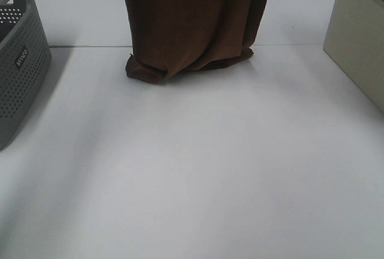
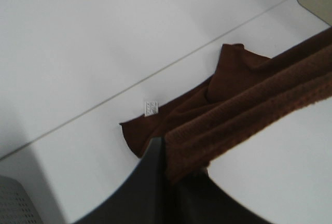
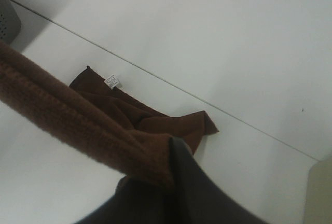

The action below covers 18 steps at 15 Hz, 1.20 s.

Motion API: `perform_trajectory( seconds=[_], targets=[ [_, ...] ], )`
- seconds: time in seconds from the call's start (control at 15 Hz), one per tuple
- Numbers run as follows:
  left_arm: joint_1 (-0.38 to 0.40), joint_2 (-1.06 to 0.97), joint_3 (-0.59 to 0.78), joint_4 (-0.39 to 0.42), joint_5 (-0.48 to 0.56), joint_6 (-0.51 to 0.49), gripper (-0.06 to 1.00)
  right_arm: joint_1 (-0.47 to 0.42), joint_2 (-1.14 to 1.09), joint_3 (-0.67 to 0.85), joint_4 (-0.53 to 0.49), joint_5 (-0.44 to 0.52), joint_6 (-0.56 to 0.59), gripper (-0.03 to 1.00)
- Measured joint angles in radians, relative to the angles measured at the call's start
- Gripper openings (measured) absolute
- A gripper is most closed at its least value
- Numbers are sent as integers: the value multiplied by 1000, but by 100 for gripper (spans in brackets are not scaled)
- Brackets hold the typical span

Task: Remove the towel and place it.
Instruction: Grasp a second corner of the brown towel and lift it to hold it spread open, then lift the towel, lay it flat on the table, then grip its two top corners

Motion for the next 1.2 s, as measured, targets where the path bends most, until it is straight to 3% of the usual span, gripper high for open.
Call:
perform_trajectory(
  seconds=[0.73,1.2],
  targets=[
    [-26,-576,849,-87,-21,3,0,21,-535,712,100,8,47,1],
    [-31,-729,1165,-154,-56,60,0,23,-622,944,134,6,106,1]
  ],
)
